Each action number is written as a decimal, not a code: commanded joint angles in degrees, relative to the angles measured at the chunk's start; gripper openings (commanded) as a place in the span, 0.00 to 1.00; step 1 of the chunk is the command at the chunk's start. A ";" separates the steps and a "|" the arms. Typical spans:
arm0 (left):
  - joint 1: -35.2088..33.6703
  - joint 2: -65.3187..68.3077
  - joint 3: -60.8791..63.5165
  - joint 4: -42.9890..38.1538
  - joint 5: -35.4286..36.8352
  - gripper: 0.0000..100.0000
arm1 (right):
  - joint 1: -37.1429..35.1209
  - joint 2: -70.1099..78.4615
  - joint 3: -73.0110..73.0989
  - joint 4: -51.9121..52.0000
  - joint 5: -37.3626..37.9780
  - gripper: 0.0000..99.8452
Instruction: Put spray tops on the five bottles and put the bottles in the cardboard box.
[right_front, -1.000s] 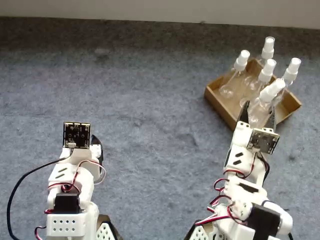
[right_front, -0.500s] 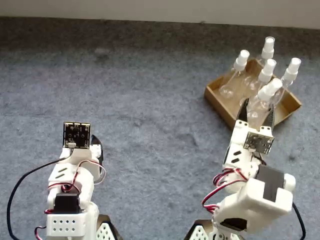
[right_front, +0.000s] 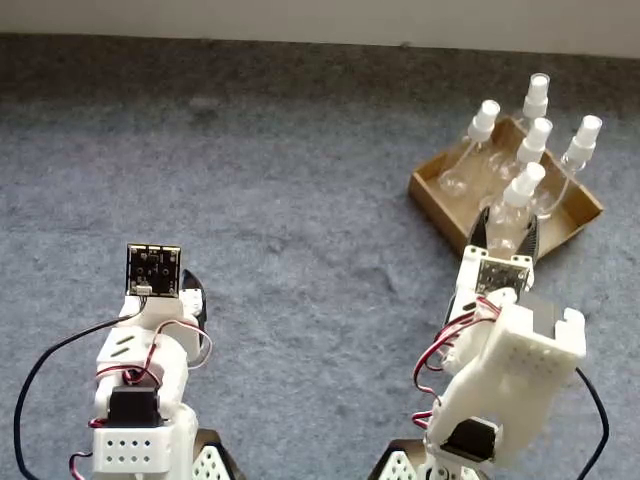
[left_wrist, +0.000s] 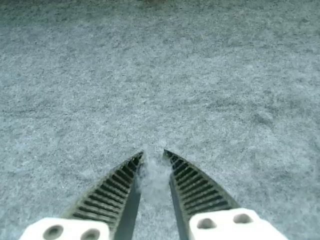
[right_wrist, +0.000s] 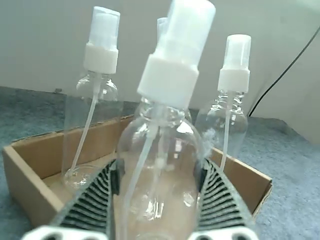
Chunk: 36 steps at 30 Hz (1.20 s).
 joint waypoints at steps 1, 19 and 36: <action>1.19 0.40 1.10 -0.18 -0.44 0.00 | -0.75 0.40 -2.77 -1.80 -4.22 0.01; 1.19 0.40 1.10 -0.18 -0.44 0.00 | -0.66 3.03 -5.49 2.95 -4.57 0.01; 1.19 0.40 1.10 -0.26 -0.44 0.00 | -0.75 2.95 -5.41 2.95 -4.48 0.11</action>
